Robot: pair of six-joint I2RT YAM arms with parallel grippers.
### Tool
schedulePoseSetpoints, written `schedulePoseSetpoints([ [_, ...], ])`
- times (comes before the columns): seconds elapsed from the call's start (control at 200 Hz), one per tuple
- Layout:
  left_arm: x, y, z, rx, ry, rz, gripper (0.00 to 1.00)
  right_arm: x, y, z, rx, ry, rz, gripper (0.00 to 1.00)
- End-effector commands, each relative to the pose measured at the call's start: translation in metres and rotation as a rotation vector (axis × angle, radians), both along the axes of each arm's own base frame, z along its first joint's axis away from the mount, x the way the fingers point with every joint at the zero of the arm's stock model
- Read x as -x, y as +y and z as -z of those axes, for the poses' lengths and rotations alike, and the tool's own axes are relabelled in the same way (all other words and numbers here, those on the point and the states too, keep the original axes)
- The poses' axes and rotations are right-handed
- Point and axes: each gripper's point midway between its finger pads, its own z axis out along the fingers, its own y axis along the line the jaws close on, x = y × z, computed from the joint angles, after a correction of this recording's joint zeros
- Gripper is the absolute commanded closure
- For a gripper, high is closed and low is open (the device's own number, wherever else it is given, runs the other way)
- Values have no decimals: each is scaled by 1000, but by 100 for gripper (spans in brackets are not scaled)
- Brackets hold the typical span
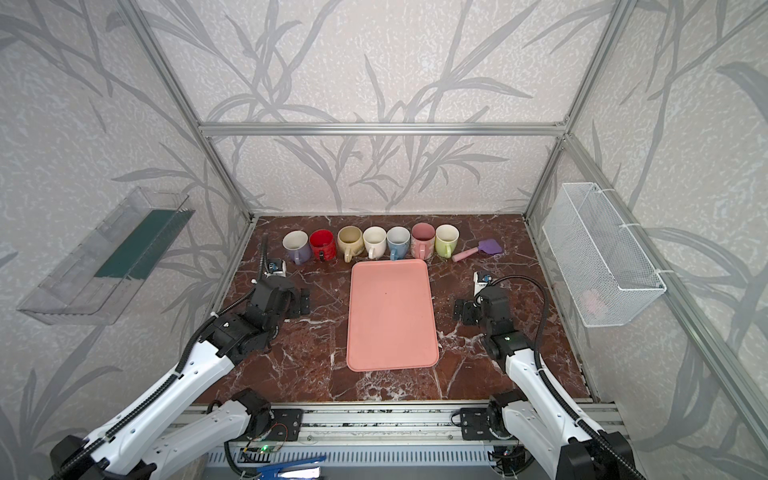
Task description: Turn the mug right side up
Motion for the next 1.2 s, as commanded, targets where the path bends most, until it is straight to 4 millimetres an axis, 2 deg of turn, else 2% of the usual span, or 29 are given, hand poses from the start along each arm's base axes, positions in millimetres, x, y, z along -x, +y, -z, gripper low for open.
schedulePoseSetpoints([
  [0.0,-16,22,-9,-36,-67,-148,1,-20,-10,-33,62,-151,39,1],
  [0.125,-34,39,5,-133,-16,-253,1,-30,-15,-20,105,-120,64,1],
  [0.185,-42,56,10,-155,-14,-348,1,-36,-21,-13,154,-106,83,1],
  [0.325,-58,96,43,-104,56,-491,1,-47,-37,-3,255,-125,147,1],
  [0.42,-70,110,58,-130,69,-513,1,-52,-44,-2,278,-191,183,1],
  [0.55,-92,113,75,-194,36,-442,1,-60,-55,-1,285,-246,232,1],
  [0.62,-102,114,87,-198,33,-407,0,-66,-61,8,275,-230,254,1],
  [0.695,-116,107,99,-163,14,-339,0,-73,-66,10,262,-230,287,1],
  [0.73,-123,103,101,-149,-15,-309,0,-79,-66,5,230,-264,295,1],
  [0.77,-131,94,104,-144,-13,-232,0,-83,-67,6,187,-275,301,1],
  [0.81,-136,93,105,-178,-11,-207,1,-88,-64,12,188,-255,275,1],
  [0.895,-138,104,100,-216,-96,-250,0,-98,-60,20,200,-212,249,1],
  [0.945,-137,100,104,-158,-94,-209,0,-100,-56,20,200,-211,230,1],
  [1.195,-120,99,93,-147,-248,-202,1,-81,-41,14,200,-351,155,1],
])
